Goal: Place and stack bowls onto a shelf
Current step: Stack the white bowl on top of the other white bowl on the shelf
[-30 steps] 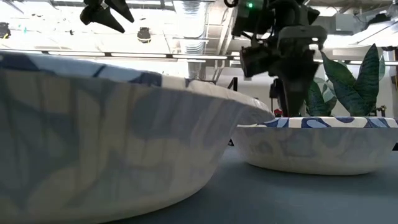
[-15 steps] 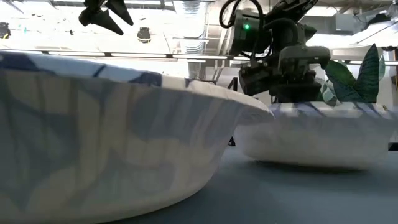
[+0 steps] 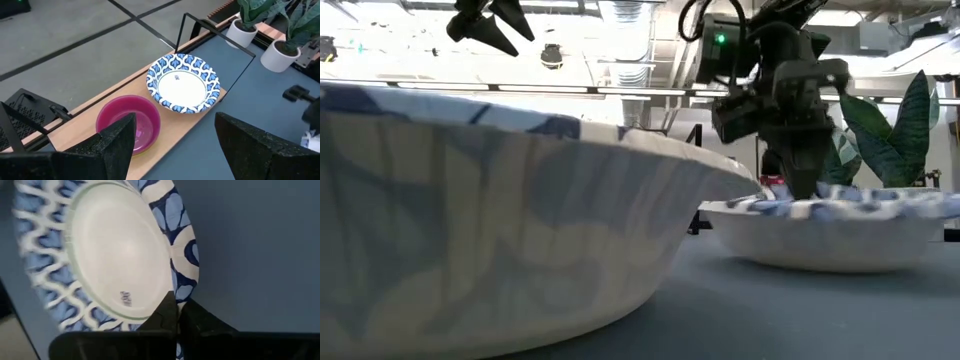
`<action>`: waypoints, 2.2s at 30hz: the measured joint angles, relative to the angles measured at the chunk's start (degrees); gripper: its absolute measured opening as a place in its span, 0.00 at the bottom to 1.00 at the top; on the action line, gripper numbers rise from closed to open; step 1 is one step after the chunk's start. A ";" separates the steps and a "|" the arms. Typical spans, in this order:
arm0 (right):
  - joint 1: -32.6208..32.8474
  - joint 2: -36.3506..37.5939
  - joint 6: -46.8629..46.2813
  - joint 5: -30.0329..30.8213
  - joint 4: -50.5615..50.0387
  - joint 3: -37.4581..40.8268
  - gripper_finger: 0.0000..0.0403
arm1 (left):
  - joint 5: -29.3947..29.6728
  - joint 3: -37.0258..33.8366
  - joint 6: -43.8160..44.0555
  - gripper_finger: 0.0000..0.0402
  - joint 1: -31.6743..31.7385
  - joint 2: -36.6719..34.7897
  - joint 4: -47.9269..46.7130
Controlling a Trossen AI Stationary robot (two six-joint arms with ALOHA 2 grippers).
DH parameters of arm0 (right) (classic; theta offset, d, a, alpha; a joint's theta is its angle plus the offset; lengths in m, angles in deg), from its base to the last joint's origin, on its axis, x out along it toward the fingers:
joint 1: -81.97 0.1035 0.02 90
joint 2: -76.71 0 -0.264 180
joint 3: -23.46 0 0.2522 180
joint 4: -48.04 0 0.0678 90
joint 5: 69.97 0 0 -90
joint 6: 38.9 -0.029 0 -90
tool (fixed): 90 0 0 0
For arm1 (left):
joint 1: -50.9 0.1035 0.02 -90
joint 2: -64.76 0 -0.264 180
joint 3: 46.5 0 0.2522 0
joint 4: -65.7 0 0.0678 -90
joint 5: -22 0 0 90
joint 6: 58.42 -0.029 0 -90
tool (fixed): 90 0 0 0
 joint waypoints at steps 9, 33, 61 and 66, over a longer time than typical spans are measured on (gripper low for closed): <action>-10.98 12.87 -0.21 -2.04 -1.72 -5.00 0.05 | 0.09 0.00 -0.15 0.63 0.00 0.00 0.06; -34.45 -16.75 28.90 2.94 -3.34 -63.48 0.05 | 3.85 0.00 0.36 0.63 -0.02 0.00 -0.06; -41.47 -33.08 37.96 0.96 -17.17 -68.17 0.05 | 5.08 -0.22 3.02 0.63 -0.02 0.00 -1.52; -42.06 -32.53 37.29 -1.80 -18.60 -68.72 0.05 | 5.07 -0.22 3.47 0.63 -0.02 0.00 -1.50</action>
